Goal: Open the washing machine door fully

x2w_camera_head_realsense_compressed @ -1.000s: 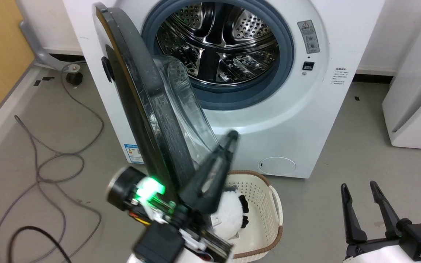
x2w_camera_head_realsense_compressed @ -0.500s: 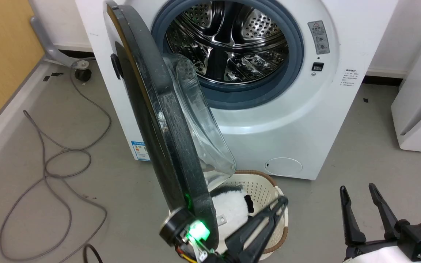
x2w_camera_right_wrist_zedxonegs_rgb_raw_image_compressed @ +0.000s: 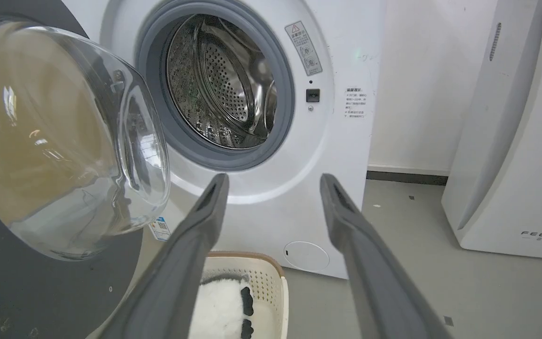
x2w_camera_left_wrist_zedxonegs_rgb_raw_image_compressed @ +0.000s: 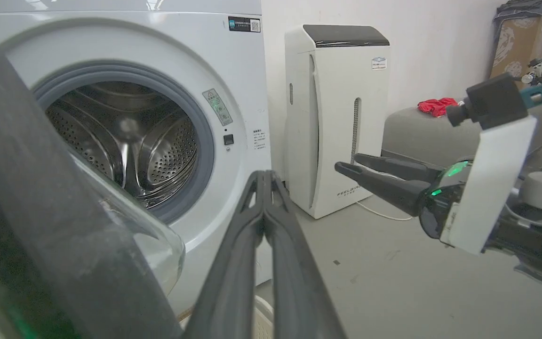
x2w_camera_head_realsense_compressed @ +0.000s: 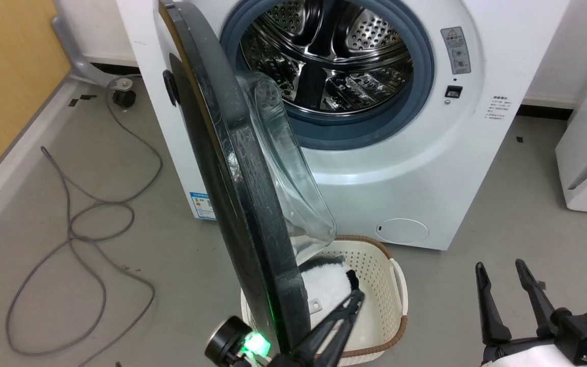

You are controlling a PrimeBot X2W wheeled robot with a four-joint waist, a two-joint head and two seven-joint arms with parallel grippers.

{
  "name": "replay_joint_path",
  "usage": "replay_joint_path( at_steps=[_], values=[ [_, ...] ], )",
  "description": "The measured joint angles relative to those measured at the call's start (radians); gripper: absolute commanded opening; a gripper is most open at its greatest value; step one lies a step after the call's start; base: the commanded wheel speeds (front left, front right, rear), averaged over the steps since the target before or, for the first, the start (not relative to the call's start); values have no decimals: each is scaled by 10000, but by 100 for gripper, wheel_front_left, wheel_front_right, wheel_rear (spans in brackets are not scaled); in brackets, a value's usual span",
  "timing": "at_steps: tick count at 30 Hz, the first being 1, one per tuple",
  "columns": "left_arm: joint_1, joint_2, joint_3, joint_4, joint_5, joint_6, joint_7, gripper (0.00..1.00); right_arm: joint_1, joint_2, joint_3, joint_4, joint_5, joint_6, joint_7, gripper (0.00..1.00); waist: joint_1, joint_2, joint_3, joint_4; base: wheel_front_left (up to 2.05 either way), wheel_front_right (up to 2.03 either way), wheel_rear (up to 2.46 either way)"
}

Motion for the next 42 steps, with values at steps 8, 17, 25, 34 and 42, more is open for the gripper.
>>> replay_joint_path(
  at_steps=[8, 17, 25, 34, 42],
  values=[
    [-81, -94, 516, 863, -276, 337, 0, 0, -16, 0, 27, 82, 0, 0, 0, 100, -1, 0, 106, 38, 0, 0, 0],
    [-87, -163, 815, 970, -311, 347, 0, 0, -14, 0, -19, 173, 27, 0, 0, 100, 0, 0, 101, 231, 0, 0, 0],
    [-58, -182, 1012, 811, -293, 347, -2, 0, -10, 2, 44, 207, 104, 0, 0, 100, -1, 0, 41, 813, 0, 0, 0],
    [194, -92, 1285, 562, -267, 360, -2, 0, -9, 6, 13, 207, 104, 0, 0, 100, 0, 0, 51, 1941, 0, 0, 0],
    [245, -63, 1576, 600, -267, 449, -2, 0, -13, 8, 29, 207, 96, 0, 0, 100, 0, 0, 70, 2956, 0, 0, 0]
  ],
)
